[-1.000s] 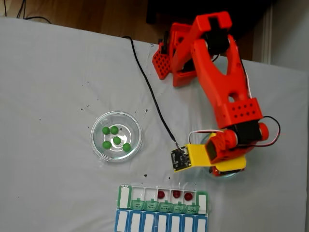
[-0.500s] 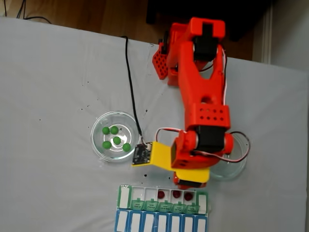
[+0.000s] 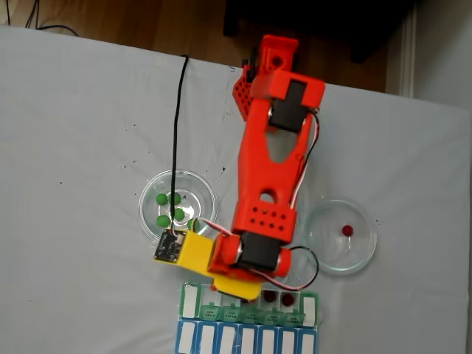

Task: Sort medicines into box.

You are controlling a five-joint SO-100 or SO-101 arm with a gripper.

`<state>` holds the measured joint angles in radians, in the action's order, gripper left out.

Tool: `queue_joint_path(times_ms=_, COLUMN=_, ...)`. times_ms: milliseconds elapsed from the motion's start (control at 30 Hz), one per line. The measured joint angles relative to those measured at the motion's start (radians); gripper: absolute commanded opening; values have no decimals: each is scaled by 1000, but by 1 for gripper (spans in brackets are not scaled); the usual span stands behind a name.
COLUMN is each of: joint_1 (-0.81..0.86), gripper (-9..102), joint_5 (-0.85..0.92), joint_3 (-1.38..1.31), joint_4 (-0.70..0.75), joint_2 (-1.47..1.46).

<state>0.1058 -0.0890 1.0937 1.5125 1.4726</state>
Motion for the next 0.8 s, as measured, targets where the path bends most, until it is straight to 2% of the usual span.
queue_joint_path(times_ms=800, joint_1=-3, gripper=1, joint_5=-11, joint_3=-224, joint_4=-28, joint_2=-229)
